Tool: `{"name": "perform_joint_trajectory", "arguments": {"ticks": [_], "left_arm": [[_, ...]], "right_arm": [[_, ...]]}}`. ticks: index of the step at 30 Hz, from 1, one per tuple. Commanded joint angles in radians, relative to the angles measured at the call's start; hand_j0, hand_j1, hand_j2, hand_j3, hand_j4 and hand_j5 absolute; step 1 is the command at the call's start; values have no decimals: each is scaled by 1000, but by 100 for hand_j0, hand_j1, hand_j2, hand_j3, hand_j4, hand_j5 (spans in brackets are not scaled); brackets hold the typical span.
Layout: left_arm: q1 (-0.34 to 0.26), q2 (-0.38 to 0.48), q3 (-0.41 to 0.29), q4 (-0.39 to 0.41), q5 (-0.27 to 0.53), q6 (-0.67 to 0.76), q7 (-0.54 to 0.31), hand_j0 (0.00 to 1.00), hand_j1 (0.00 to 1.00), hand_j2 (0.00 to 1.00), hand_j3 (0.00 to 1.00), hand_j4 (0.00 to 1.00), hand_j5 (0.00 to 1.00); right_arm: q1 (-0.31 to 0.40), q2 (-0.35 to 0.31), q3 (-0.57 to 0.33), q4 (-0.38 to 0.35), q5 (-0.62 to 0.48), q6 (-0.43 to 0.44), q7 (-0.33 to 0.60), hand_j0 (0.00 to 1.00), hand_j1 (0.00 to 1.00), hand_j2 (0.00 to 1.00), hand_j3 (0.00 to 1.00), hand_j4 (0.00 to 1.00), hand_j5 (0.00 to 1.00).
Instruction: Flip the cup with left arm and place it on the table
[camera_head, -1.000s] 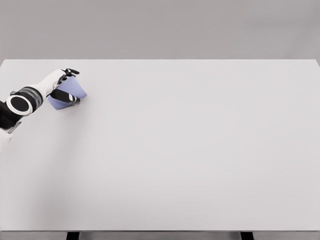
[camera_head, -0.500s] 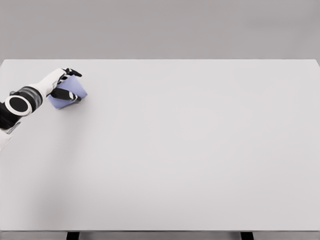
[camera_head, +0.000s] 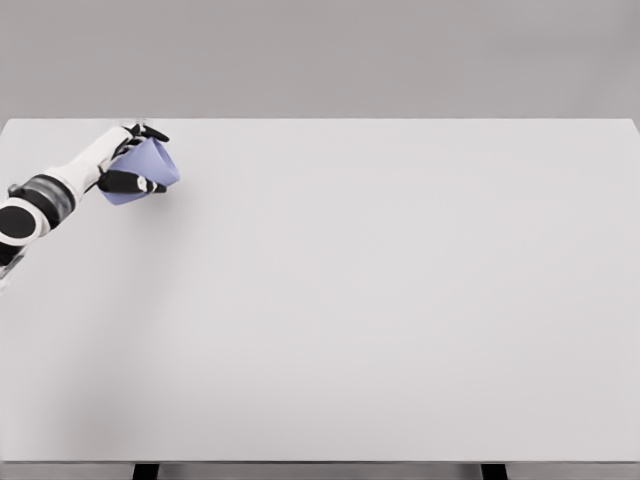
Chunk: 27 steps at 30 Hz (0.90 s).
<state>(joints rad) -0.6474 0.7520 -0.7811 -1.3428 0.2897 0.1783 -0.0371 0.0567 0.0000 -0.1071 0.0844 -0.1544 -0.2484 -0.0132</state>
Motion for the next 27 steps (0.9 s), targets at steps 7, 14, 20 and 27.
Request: {"name": "perform_joint_trajectory", "arguments": {"ticks": [7,14,20,27], "left_arm": [[48,15,86,-16,-3,-218,0,63,63,63,63,63,63],[150,18,158,-15,0,-395,0,64,64,64,64,64,64],[186,13,169,-13,59,-479,0,64,64,64,64,64,64],[273,9,209,-13,174,-583,-1,64,64,64,64,64,64]], "right_arm": [[0,0,0,0,-1,0,-1,100,100,100,100,100,100],[0,0,0,0,-1,0,-1,100,100,100,100,100,100],[0,0,0,0,-1,0,-1,100,100,100,100,100,100],[0,0,0,0,-1,0,-1,100,100,100,100,100,100]]}}
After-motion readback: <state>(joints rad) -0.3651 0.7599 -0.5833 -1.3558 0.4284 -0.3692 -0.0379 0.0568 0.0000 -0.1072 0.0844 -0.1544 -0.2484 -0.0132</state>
